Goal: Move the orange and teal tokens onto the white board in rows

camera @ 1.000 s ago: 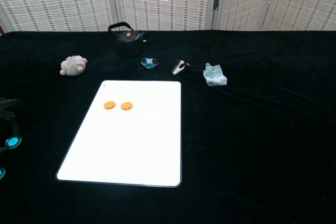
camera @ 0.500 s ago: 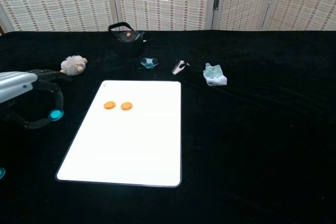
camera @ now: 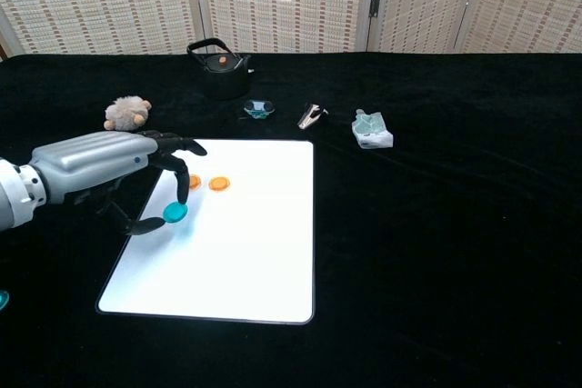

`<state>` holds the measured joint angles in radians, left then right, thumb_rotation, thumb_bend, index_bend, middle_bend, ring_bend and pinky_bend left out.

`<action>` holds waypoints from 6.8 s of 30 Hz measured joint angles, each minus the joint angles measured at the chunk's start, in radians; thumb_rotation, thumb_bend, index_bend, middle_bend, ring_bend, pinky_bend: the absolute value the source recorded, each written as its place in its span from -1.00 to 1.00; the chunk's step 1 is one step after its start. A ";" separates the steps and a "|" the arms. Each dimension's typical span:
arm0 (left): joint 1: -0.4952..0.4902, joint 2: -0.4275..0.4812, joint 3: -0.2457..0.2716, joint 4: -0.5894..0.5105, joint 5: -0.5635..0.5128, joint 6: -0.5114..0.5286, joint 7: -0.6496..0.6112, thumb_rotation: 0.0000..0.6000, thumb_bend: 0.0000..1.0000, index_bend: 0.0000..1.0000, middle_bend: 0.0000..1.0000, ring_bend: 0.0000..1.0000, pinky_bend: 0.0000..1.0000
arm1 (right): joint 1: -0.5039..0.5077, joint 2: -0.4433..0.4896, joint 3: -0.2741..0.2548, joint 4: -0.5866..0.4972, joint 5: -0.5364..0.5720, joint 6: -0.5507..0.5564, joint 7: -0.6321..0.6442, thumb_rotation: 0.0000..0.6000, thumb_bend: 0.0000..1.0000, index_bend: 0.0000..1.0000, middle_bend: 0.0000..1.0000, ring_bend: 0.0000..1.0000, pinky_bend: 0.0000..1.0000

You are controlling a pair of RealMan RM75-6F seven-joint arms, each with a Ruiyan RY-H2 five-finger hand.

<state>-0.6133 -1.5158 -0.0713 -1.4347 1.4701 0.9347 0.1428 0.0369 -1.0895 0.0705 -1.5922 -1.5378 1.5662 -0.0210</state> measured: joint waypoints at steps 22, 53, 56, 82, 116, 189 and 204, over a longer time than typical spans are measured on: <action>0.046 0.048 0.050 -0.024 0.002 0.097 -0.011 1.00 -0.17 -0.21 -0.78 -1.00 -1.00 | 0.007 0.003 0.004 -0.014 -0.010 -0.003 -0.013 1.00 -0.09 -1.00 -1.00 -0.85 -0.98; 0.312 0.155 0.267 0.068 0.183 0.350 -0.161 1.00 -0.18 -0.21 -0.78 -1.00 -1.00 | 0.034 0.006 0.001 -0.047 -0.034 -0.028 -0.051 1.00 -0.09 -1.00 -1.00 -0.85 -0.98; 0.328 0.145 0.270 0.084 0.175 0.350 -0.168 1.00 -0.17 -0.21 -0.78 -1.00 -1.00 | 0.036 0.006 0.001 -0.049 -0.035 -0.028 -0.054 1.00 -0.09 -1.00 -1.00 -0.85 -0.98; 0.357 0.115 0.250 0.116 0.163 0.319 -0.168 1.00 -0.18 -0.16 -0.78 -1.00 -1.00 | 0.040 0.004 0.001 -0.046 -0.033 -0.029 -0.054 1.00 -0.09 -1.00 -1.00 -0.86 -0.98; 0.145 0.135 0.089 0.016 0.194 0.205 -0.138 1.00 -0.08 -0.03 -0.78 -0.99 -1.00 | 0.032 0.002 0.003 -0.019 -0.018 -0.019 -0.023 1.00 -0.09 -1.00 -1.00 -0.86 -0.98; 0.158 0.162 -0.050 -0.072 -0.196 0.308 -0.066 1.00 -0.09 -0.46 -0.79 -1.00 -1.00 | 0.019 0.012 0.006 0.033 0.030 -0.051 0.125 1.00 -0.09 -1.00 -1.00 -0.87 -0.98; 0.424 0.229 0.027 -0.125 -0.181 0.584 -0.083 1.00 -0.09 -0.47 -0.79 -1.00 -1.00 | 0.025 0.013 -0.018 0.044 -0.024 -0.052 0.228 1.00 -0.09 -1.00 -1.00 -0.91 -0.99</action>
